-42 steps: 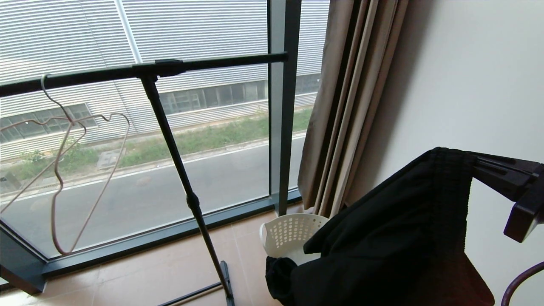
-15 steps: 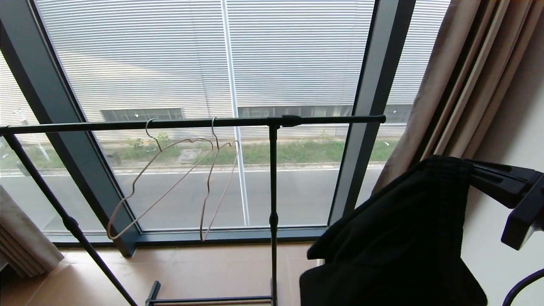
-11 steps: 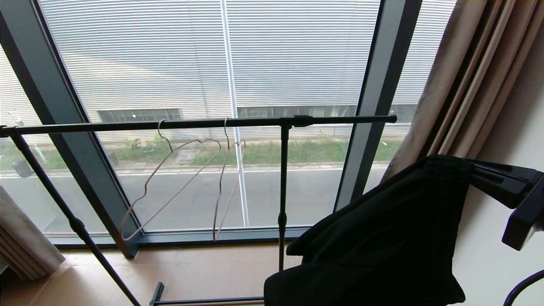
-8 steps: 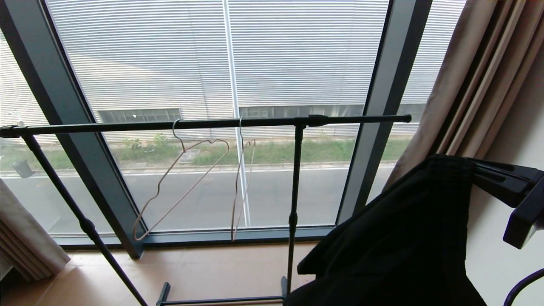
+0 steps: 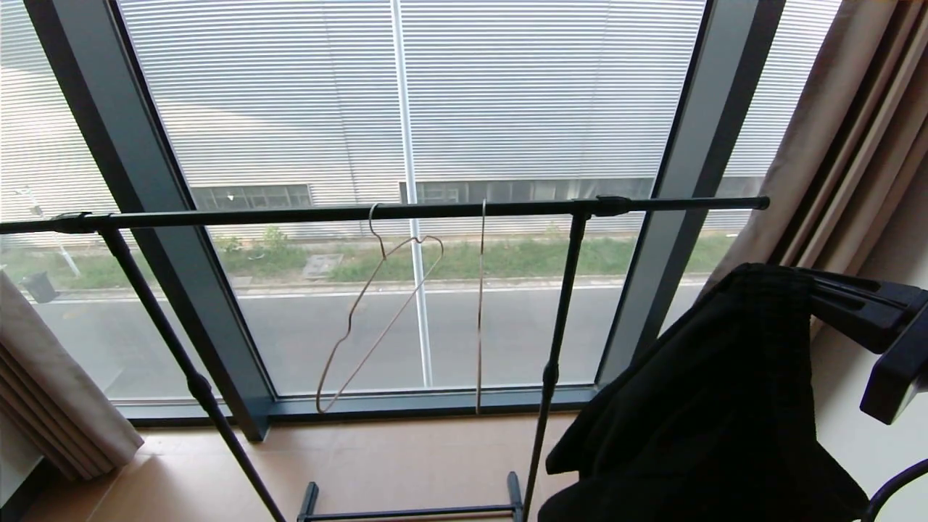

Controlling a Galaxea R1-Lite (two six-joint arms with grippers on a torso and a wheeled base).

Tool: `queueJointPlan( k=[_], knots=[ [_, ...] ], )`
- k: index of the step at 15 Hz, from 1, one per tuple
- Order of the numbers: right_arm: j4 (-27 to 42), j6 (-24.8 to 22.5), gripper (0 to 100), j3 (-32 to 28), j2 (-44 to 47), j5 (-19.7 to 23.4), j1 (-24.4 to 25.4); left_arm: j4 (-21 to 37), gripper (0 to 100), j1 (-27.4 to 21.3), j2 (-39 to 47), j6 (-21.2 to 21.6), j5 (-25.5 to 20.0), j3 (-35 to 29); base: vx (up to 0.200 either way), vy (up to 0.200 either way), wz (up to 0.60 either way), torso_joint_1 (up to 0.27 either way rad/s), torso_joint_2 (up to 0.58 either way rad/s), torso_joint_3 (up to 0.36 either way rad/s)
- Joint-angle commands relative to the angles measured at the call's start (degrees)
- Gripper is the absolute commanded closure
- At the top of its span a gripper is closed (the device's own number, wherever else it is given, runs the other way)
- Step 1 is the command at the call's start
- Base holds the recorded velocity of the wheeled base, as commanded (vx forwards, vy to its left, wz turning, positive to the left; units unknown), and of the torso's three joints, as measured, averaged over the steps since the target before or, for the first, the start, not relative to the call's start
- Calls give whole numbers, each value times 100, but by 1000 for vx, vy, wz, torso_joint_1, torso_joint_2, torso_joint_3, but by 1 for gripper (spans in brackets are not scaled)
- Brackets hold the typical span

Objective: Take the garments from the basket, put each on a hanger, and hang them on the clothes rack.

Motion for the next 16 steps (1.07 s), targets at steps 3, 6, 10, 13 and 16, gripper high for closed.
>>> queueJointPlan(
  k=[3,6,10,13,16],
  knots=[
    [1,-3,100,5,6,1,3,1,0,0,5,-1,1,0,0,200,0,2,4,2],
    [1,-3,100,-4,6,1,3,-8,0,0,5,-10,1,0,-200,67,0,-2,5,2],
    [1,-3,100,5,6,1,3,1,0,0,5,-1,1,0,-200,0,0,1,1,1],
    [1,-3,100,5,6,-8,3,1,0,0,5,-10,1,0,0,0,0,0,0,0],
    [1,-3,100,5,6,1,3,1,0,0,5,-1,9,0,0,0,0,0,0,0]
  ],
)
